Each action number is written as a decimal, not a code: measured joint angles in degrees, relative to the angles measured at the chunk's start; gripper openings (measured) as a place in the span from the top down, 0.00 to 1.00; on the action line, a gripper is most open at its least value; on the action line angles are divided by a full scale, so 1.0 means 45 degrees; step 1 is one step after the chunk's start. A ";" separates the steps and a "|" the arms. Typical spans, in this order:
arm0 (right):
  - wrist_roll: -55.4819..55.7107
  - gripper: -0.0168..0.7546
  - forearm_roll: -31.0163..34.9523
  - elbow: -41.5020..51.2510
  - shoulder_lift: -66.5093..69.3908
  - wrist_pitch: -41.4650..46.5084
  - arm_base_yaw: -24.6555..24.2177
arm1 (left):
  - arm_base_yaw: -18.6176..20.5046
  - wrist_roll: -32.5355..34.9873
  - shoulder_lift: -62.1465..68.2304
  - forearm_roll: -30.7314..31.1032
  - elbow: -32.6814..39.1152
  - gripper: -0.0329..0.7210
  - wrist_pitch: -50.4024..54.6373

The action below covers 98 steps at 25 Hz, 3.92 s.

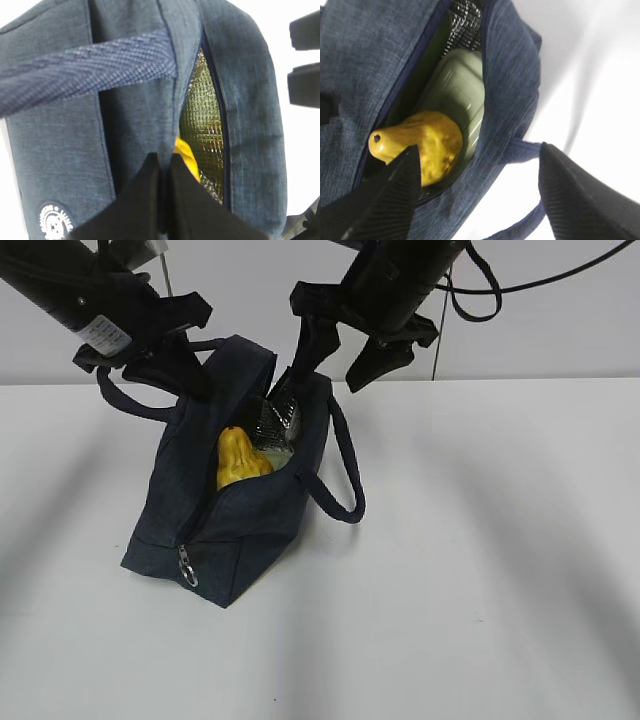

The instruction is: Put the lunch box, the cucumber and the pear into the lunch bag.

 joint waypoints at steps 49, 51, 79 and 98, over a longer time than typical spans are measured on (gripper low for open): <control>-0.1171 0.99 -0.3749 0.2113 -0.1901 0.0107 0.0030 | -0.3211 0.0038 0.0679 -0.1472 0.0000 0.95 -0.2235; -0.1107 0.99 -0.3725 0.2113 -0.1724 0.0038 0.0030 | -0.3211 0.0038 0.0826 -0.1457 0.0000 0.95 -0.2335; -0.0754 0.40 -0.3669 0.4358 -0.4636 -0.0109 0.0030 | -0.3211 -0.0398 -0.0910 0.1044 0.0161 0.26 -0.2974; -0.2798 0.40 -0.3300 1.6123 -1.1702 -0.7438 0.0030 | -0.3232 0.0802 -0.4802 0.1045 0.4260 0.33 -0.2958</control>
